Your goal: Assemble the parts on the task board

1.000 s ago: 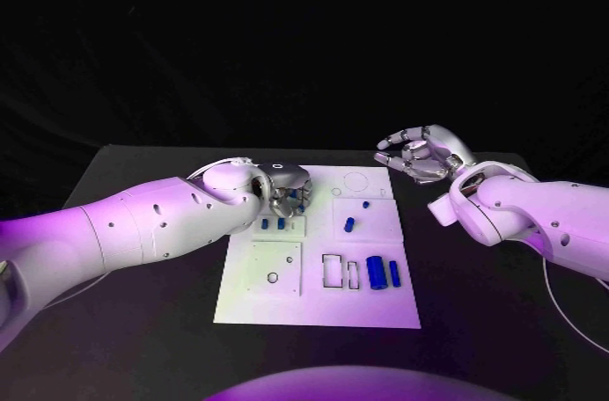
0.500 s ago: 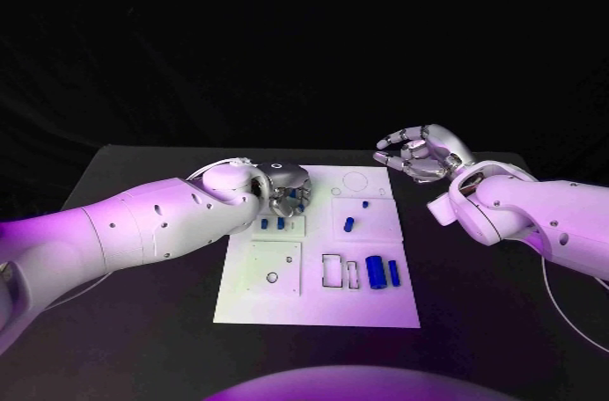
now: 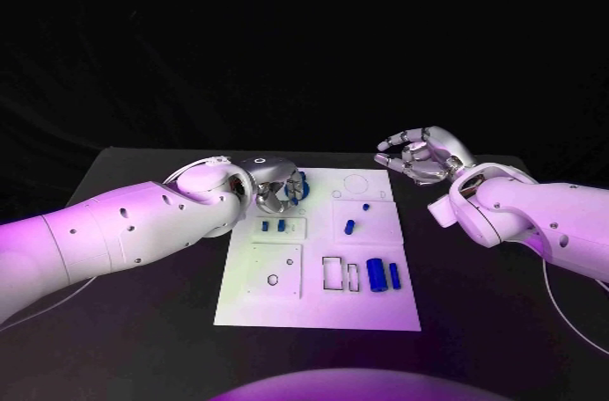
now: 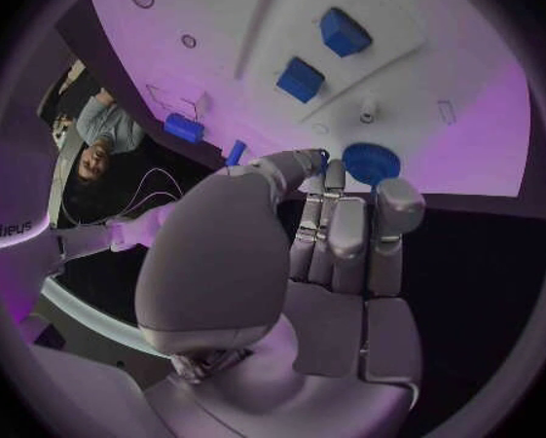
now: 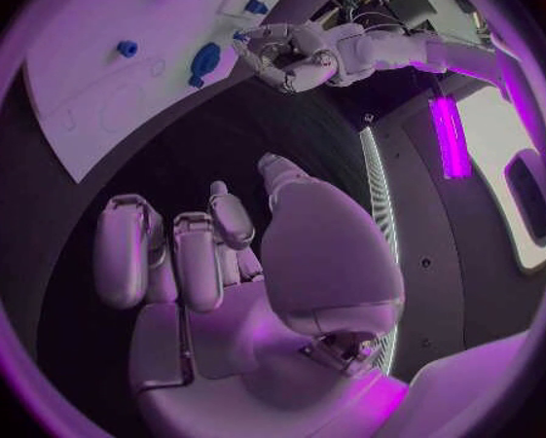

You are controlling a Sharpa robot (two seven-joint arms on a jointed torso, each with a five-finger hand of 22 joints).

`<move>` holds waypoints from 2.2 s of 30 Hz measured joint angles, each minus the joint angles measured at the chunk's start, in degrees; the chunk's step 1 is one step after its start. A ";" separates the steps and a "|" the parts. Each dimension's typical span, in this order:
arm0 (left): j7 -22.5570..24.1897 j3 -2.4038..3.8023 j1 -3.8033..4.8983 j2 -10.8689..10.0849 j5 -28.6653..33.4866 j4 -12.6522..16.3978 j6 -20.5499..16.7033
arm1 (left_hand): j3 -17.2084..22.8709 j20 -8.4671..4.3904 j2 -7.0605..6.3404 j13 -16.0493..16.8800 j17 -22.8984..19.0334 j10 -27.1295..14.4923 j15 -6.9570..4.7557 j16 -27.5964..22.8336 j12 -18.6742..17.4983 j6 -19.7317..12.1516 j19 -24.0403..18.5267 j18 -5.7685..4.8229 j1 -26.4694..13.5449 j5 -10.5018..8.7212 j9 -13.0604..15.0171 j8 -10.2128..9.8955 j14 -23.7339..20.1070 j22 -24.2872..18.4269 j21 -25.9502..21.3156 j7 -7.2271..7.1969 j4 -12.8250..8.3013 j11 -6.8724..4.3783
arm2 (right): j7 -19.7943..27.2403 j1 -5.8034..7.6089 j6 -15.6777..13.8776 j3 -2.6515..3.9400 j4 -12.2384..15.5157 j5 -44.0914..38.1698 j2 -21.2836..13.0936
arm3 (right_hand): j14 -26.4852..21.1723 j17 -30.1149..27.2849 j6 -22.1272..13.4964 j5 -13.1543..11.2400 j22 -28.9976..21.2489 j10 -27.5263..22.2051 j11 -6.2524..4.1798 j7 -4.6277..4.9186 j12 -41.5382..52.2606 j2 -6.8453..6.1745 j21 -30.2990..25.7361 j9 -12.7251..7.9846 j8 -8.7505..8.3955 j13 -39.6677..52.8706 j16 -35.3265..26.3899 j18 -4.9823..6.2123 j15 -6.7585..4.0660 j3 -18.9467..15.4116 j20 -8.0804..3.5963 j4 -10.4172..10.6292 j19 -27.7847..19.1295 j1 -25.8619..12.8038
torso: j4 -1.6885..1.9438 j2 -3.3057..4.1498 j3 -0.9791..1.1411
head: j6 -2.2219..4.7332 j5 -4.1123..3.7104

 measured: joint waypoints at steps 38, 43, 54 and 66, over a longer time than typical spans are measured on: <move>-1.06 1.21 -0.52 -3.59 1.47 -1.02 4.09 | -0.16 0.00 -0.46 0.02 -1.21 1.23 0.00 -0.01 -1.33 0.61 -0.01 0.01 -1.97 0.00 -0.11 -0.55 0.00 -0.22 0.00 -0.19 -0.15 -0.01 | -0.04 -0.01 -0.04 0.00 -0.25 -0.02 0.25 | 0.00 0.00 0.00 0.00 0.03 0.00 0.00 0.00 0.00 0.00 0.00 0.00 0.44 -0.01 0.00 0.00 0.00 0.00 0.00 0.00 0.00 0.00 | -0.15 0.14 -0.02 | 0.43 0.84; -1.09 1.18 -0.55 -3.01 1.41 -1.52 4.45 | -0.16 0.00 -0.46 0.02 -1.21 1.23 0.00 -0.01 -1.60 0.80 -0.02 0.01 -1.97 0.00 -0.12 -0.69 0.00 -0.17 0.00 0.00 -0.15 -0.01 | -0.04 -0.01 -0.04 0.00 -0.23 -0.03 0.23 | 0.00 0.00 0.00 0.00 0.02 0.00 0.00 0.00 0.00 0.00 0.00 0.00 0.44 -0.01 0.00 0.00 0.00 0.00 0.00 0.00 0.00 0.00 | -0.14 0.14 0.02 | 0.36 0.80; -1.07 1.15 -0.60 -2.20 1.41 -1.88 4.84 | -0.16 0.00 -0.46 -0.02 -1.14 1.23 0.00 -0.01 -1.60 0.80 -0.02 0.01 -1.97 0.00 -0.14 -0.69 -0.01 -0.22 0.00 0.00 -0.15 0.00 | -0.04 -0.01 -0.04 0.00 -0.19 -0.03 0.20 | 0.00 -0.01 0.00 0.00 0.02 0.00 0.00 0.00 0.00 0.00 0.00 0.00 0.44 -0.01 0.00 0.00 0.00 0.00 0.00 0.00 0.00 0.00 | -0.14 0.15 -0.01 | 0.33 0.81; -1.17 1.17 -0.58 -1.98 1.43 -1.92 5.82 | -0.16 0.01 -0.46 -0.03 -1.36 1.23 0.00 -0.01 -1.60 1.00 -0.02 0.01 -1.97 0.00 -0.17 -0.69 -0.01 -0.22 0.00 -0.21 -0.15 0.00 | -0.04 -0.01 -0.04 0.00 -0.16 -0.03 0.15 | 0.00 0.04 0.00 0.00 0.01 0.00 0.00 0.00 0.00 0.00 0.00 0.00 0.44 -0.01 0.00 0.00 0.00 0.00 0.00 0.00 0.00 0.00 | -0.13 0.15 -0.01 | 0.16 0.77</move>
